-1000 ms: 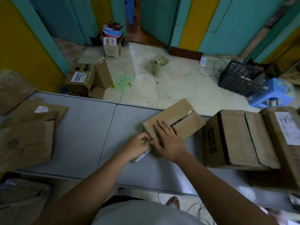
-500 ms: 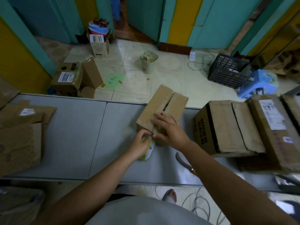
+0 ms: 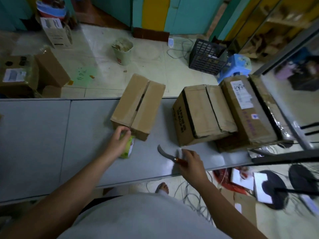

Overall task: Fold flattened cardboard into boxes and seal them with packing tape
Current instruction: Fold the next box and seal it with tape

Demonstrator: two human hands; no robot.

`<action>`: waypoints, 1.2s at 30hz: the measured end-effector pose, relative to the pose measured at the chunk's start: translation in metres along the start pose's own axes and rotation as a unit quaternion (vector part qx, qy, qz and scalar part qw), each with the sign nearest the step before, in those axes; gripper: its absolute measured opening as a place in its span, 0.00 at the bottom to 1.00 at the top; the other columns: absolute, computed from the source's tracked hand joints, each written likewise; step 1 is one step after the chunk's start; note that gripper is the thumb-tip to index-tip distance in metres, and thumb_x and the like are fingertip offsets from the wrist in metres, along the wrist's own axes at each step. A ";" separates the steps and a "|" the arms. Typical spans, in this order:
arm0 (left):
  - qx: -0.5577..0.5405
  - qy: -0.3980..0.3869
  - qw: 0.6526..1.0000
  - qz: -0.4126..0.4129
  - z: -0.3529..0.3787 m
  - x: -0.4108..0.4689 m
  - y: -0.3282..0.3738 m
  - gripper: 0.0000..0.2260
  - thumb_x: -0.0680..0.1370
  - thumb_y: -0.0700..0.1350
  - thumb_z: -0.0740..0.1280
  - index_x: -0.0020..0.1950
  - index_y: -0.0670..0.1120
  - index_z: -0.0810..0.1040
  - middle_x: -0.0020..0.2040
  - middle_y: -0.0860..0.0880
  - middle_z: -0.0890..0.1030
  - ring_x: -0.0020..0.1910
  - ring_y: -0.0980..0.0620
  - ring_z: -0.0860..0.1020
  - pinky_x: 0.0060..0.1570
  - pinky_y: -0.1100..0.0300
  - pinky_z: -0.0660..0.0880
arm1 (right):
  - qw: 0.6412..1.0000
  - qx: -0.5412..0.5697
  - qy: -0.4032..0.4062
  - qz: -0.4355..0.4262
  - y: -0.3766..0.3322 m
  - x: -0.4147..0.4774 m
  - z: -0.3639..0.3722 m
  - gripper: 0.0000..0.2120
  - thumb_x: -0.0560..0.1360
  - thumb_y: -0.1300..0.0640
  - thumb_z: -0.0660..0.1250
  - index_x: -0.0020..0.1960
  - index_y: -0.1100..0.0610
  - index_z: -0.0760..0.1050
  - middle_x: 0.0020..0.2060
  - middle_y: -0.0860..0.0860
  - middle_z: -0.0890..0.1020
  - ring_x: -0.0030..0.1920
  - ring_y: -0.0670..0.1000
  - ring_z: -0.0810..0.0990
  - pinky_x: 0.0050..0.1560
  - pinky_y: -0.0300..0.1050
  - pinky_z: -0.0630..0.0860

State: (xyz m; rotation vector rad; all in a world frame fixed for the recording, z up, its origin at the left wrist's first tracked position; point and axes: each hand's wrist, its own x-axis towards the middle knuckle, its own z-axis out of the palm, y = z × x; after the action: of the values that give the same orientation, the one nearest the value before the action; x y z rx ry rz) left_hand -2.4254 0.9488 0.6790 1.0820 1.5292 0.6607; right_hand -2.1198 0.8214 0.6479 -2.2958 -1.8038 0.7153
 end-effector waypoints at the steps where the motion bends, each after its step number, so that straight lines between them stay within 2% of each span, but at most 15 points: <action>1: -0.002 0.000 1.000 0.001 0.000 0.001 0.000 0.05 0.87 0.42 0.63 0.62 0.44 0.75 0.61 0.39 0.81 0.55 0.39 0.83 0.52 0.53 0.75 | 1.000 -0.018 -0.001 0.019 0.004 -0.001 0.001 0.28 0.75 0.47 0.74 0.73 0.51 0.73 0.65 0.53 0.77 0.62 0.57 0.76 0.62 0.56 0.76; 5: -0.007 0.000 1.000 -0.003 -0.004 0.002 -0.002 0.07 0.86 0.37 0.62 0.62 0.44 0.76 0.54 0.41 0.81 0.46 0.44 0.82 0.42 0.62 0.74 | 0.998 -0.013 -0.014 0.054 0.017 0.001 0.003 0.22 0.72 0.48 0.78 0.64 0.46 0.80 0.57 0.48 0.77 0.59 0.54 0.73 0.59 0.51 0.73; 8: 0.000 -0.004 1.000 -0.006 -0.007 0.002 -0.006 0.08 0.86 0.37 0.63 0.62 0.45 0.77 0.49 0.46 0.82 0.39 0.54 0.83 0.37 0.65 0.75 | 0.999 -0.004 -0.032 0.034 0.020 0.003 0.004 0.17 0.75 0.50 0.76 0.64 0.48 0.80 0.56 0.48 0.78 0.58 0.53 0.74 0.61 0.52 0.73; 10: -0.005 0.004 1.000 -0.012 -0.008 0.003 -0.008 0.07 0.85 0.38 0.64 0.62 0.46 0.77 0.47 0.48 0.82 0.34 0.61 0.82 0.32 0.68 0.75 | 0.998 0.048 -0.042 0.030 0.016 0.002 0.002 0.14 0.78 0.52 0.74 0.62 0.48 0.79 0.55 0.47 0.76 0.54 0.48 0.76 0.61 0.51 0.75; 13: -0.020 0.030 0.999 -0.038 -0.009 0.001 -0.006 0.11 0.84 0.40 0.68 0.66 0.45 0.74 0.50 0.45 0.81 0.39 0.54 0.81 0.35 0.61 0.74 | 0.992 0.110 -0.059 -0.006 0.001 -0.003 -0.007 0.08 0.82 0.51 0.69 0.59 0.43 0.73 0.50 0.44 0.77 0.47 0.41 0.77 0.49 0.42 0.76; 16: -0.045 0.068 0.996 -0.034 -0.010 -0.003 -0.005 0.19 0.82 0.40 0.72 0.67 0.46 0.67 0.46 0.42 0.79 0.38 0.48 0.80 0.33 0.59 0.75 | 0.984 0.146 -0.074 -0.071 -0.023 -0.010 -0.025 0.04 0.84 0.43 0.63 0.58 0.39 0.71 0.43 0.42 0.80 0.42 0.44 0.80 0.40 0.35 0.73; 18: -0.059 0.076 0.995 -0.021 -0.009 -0.006 -0.004 0.23 0.81 0.38 0.72 0.70 0.49 0.64 0.49 0.38 0.83 0.42 0.40 0.84 0.43 0.50 0.82 | 0.976 0.179 -0.064 -0.104 -0.048 -0.013 -0.039 0.09 0.83 0.38 0.60 0.62 0.38 0.71 0.46 0.40 0.82 0.44 0.45 0.82 0.40 0.35 0.75; 19: -0.066 0.076 0.995 -0.011 -0.010 -0.008 -0.004 0.26 0.81 0.37 0.72 0.73 0.51 0.63 0.51 0.39 0.84 0.45 0.40 0.85 0.48 0.46 0.84 | 0.972 0.191 -0.063 -0.119 -0.061 -0.013 -0.046 0.13 0.82 0.35 0.59 0.64 0.36 0.71 0.47 0.40 0.83 0.45 0.46 0.82 0.41 0.36 0.77; 21: -0.084 0.054 0.995 0.008 -0.013 -0.010 -0.002 0.32 0.81 0.36 0.71 0.77 0.57 0.61 0.57 0.44 0.84 0.46 0.48 0.86 0.47 0.50 0.85 | 0.966 0.192 -0.074 -0.154 -0.086 -0.008 -0.059 0.18 0.81 0.32 0.57 0.67 0.34 0.71 0.47 0.41 0.83 0.46 0.46 0.82 0.42 0.38 0.79; 22: -0.080 0.034 0.996 0.011 -0.016 -0.011 0.000 0.33 0.82 0.37 0.71 0.79 0.62 0.61 0.61 0.46 0.82 0.47 0.50 0.86 0.46 0.51 0.84 | 0.966 0.180 -0.080 -0.170 -0.097 -0.003 -0.062 0.16 0.82 0.33 0.58 0.67 0.34 0.71 0.46 0.40 0.82 0.45 0.46 0.82 0.41 0.39 0.78; 24: -0.056 -0.007 0.998 0.008 -0.020 -0.011 0.005 0.33 0.83 0.38 0.69 0.77 0.70 0.62 0.69 0.47 0.77 0.53 0.46 0.86 0.50 0.48 0.83 | 0.965 0.153 -0.085 -0.194 -0.117 0.011 -0.065 0.11 0.84 0.41 0.61 0.66 0.34 0.72 0.42 0.42 0.82 0.40 0.46 0.82 0.37 0.39 0.75; 28: -0.070 -0.043 0.997 0.008 -0.022 -0.006 0.005 0.36 0.83 0.35 0.67 0.79 0.71 0.63 0.81 0.44 0.68 0.62 0.46 0.84 0.50 0.56 0.84 | 0.966 0.109 -0.105 -0.210 -0.145 0.038 -0.065 0.11 0.85 0.46 0.62 0.66 0.41 0.75 0.37 0.43 0.81 0.35 0.44 0.79 0.33 0.38 0.73; 30: -0.086 -0.053 0.995 0.013 -0.022 -0.005 0.003 0.37 0.83 0.34 0.67 0.78 0.72 0.63 0.82 0.44 0.66 0.60 0.46 0.86 0.45 0.61 0.84 | 0.963 0.082 -0.126 -0.223 -0.154 0.046 -0.065 0.13 0.85 0.46 0.61 0.68 0.45 0.76 0.38 0.44 0.81 0.36 0.46 0.79 0.37 0.44 0.76; 33: -0.082 -0.058 0.995 0.018 -0.022 -0.005 0.001 0.37 0.83 0.35 0.67 0.76 0.75 0.61 0.79 0.46 0.69 0.48 0.50 0.89 0.46 0.57 0.83 | 0.961 0.050 -0.149 -0.225 -0.163 0.051 -0.066 0.12 0.86 0.48 0.61 0.66 0.47 0.77 0.40 0.47 0.82 0.38 0.48 0.80 0.42 0.52 0.79; 36: -0.066 -0.061 0.996 0.025 -0.020 -0.003 -0.001 0.37 0.83 0.38 0.66 0.79 0.74 0.59 0.74 0.48 0.72 0.44 0.49 0.89 0.43 0.59 0.82 | 0.962 0.025 -0.148 -0.226 -0.170 0.055 -0.065 0.09 0.85 0.50 0.62 0.60 0.50 0.79 0.38 0.48 0.81 0.37 0.49 0.79 0.38 0.50 0.76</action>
State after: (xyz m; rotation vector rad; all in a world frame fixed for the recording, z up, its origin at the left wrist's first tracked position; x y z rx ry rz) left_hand -2.4449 0.9487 0.6841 1.0436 1.3388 0.7087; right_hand -2.2312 0.9321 0.7550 -1.7090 -2.2924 1.0398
